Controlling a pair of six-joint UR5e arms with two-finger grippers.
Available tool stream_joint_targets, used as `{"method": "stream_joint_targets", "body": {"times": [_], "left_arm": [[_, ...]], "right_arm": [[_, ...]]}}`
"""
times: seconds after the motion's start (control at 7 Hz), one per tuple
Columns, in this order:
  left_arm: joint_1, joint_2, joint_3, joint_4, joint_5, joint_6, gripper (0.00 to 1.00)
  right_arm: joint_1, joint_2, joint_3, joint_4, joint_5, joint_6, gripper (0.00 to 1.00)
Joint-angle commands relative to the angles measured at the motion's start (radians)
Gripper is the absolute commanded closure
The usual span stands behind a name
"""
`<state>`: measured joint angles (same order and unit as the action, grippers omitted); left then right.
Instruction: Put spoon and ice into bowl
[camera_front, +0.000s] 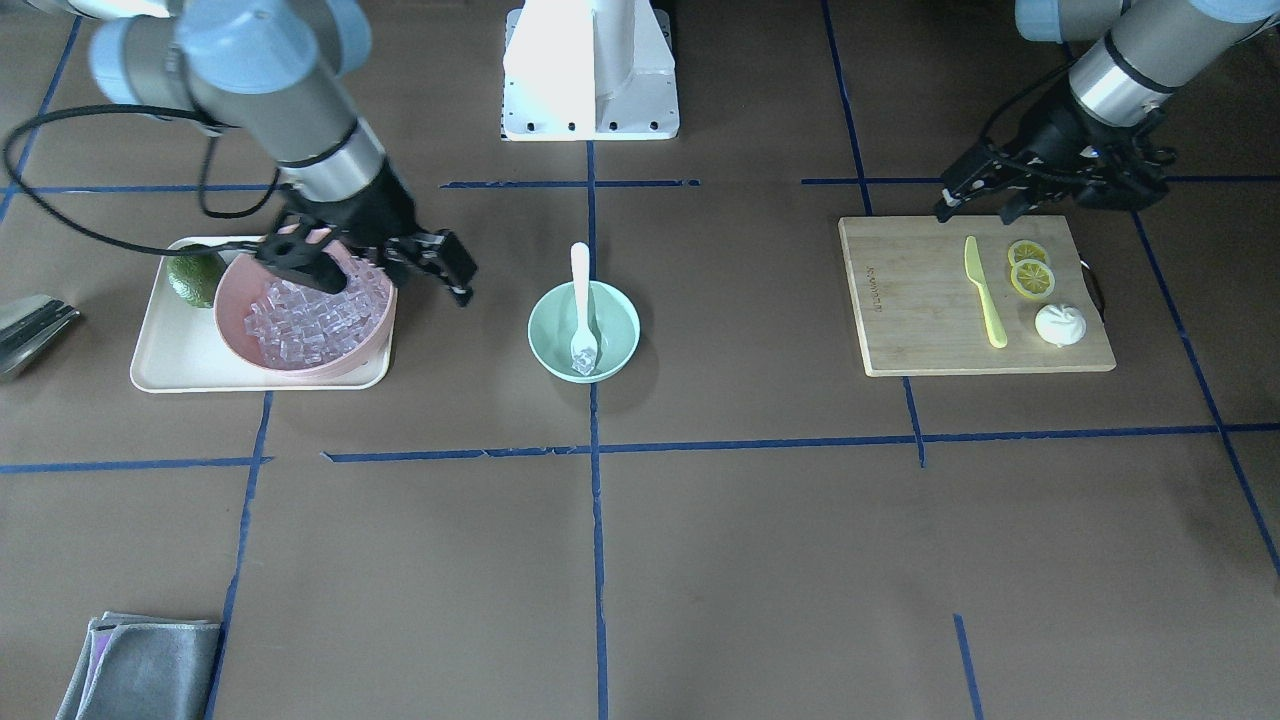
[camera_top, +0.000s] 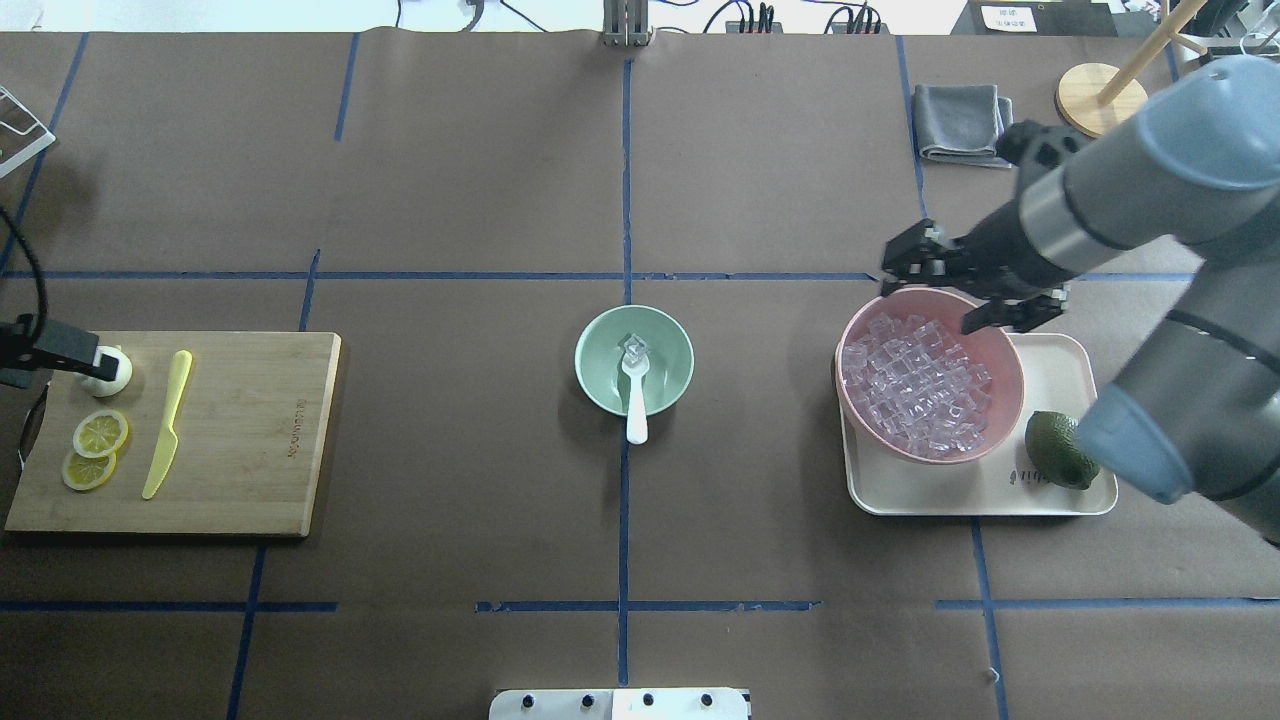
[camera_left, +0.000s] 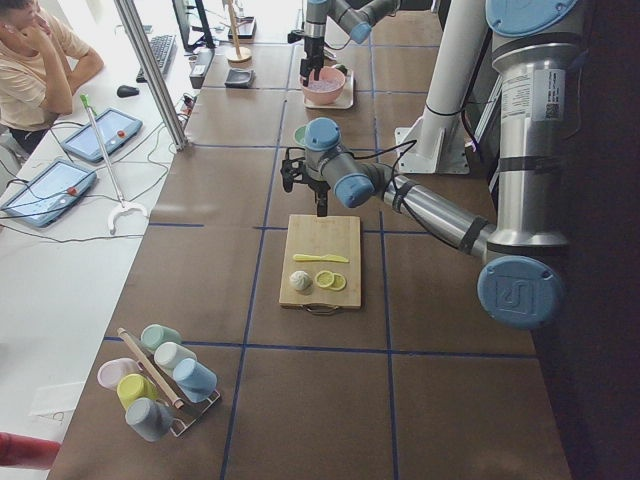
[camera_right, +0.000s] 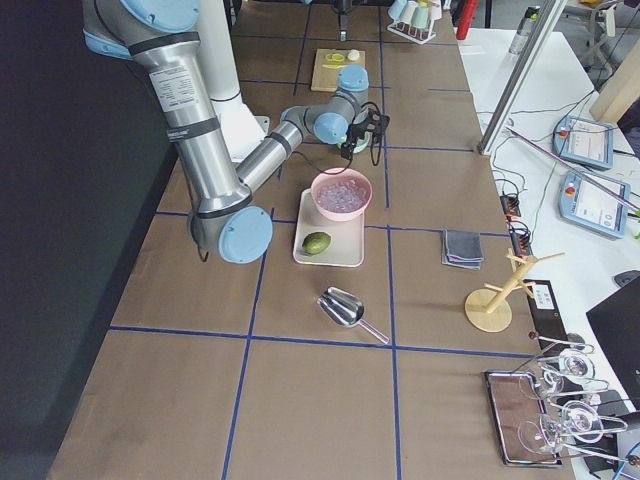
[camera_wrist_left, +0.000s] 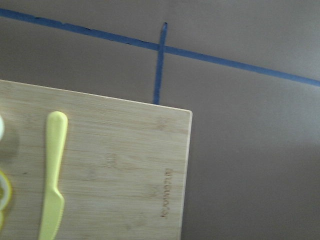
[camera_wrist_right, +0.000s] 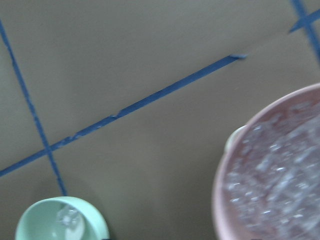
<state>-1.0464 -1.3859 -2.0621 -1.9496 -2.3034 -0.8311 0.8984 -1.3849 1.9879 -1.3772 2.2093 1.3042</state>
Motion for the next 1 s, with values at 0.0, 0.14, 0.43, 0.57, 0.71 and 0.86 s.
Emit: {"method": "stream_joint_targets", "body": {"times": [0.0, 0.14, 0.43, 0.57, 0.71, 0.86], "left_arm": [[-0.192, 0.097, 0.031, 0.059, -0.04, 0.342, 0.01], [-0.304, 0.09, 0.078, 0.134, -0.078, 0.542, 0.01], [-0.476, 0.015, 0.144, 0.359, -0.071, 0.879, 0.01], [-0.541, -0.055, 0.222, 0.433, -0.07, 1.012, 0.01], [-0.59, -0.1, 0.32, 0.44, -0.068, 1.1, 0.01], [-0.607, -0.111, 0.358, 0.443, -0.071, 1.115, 0.01]], "right_arm": [[0.227, -0.28, 0.039, 0.0, 0.123, -0.504, 0.05], [0.313, -0.366, 0.029, -0.003, 0.131, -0.698, 0.05], [0.507, -0.43, -0.056, -0.029, 0.133, -1.071, 0.06], [0.581, -0.419, -0.126, -0.074, 0.127, -1.241, 0.06], [0.647, -0.377, -0.199, -0.106, 0.128, -1.369, 0.01], [0.687, -0.372, -0.237, -0.138, 0.129, -1.449, 0.01]]}}
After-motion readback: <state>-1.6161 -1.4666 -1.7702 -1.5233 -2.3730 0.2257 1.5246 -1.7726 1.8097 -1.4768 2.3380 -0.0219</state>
